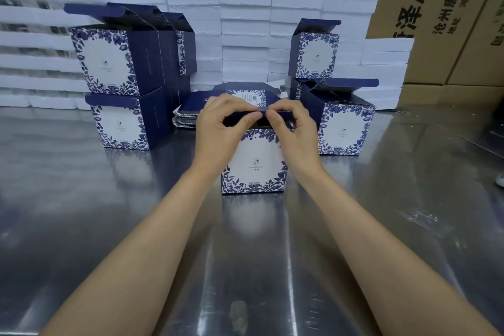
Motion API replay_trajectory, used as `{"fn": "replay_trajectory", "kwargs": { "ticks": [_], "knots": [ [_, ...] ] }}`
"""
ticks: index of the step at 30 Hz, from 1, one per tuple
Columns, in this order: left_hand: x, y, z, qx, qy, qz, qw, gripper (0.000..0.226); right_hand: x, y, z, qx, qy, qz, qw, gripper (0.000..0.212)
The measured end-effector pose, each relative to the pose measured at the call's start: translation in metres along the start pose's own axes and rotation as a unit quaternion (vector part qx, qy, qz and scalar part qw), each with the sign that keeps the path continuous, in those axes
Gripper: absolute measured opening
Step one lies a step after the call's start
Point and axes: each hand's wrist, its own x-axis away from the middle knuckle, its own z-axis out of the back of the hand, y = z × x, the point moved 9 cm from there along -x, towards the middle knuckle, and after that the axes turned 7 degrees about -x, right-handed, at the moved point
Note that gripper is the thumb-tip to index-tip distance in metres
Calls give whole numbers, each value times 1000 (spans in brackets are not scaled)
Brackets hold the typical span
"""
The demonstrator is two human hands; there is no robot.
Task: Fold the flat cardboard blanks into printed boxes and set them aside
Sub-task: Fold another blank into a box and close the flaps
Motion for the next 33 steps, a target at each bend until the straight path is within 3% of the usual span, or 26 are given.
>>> {"fn": "replay_trajectory", "kwargs": {
  "ticks": [4,10,14,20,26,28,31,33],
  "knots": [
    [0,-4,-1,0,0,13,1000,6,-3,1,6,47,7,5,999,12],
    [3,-21,-5,102,-5,104,989,23,-7,4,21,-33,68,-20,997,20],
    [1,-30,0,122,21,131,984,3,-5,8,25,-47,94,-32,994,20],
    [1,-35,1,158,21,153,975,4,-2,6,33,-65,142,-31,987,23],
    [0,-38,-2,167,19,163,972,8,-2,2,37,-92,173,-30,980,13],
    [1,-42,-3,144,18,160,976,12,0,5,39,-66,176,-32,982,9],
    [7,-51,-11,130,-10,174,976,19,3,10,41,14,168,-28,985,24],
    [11,-55,-16,131,-30,182,974,16,3,14,40,45,150,-31,987,11]
  ]
}}
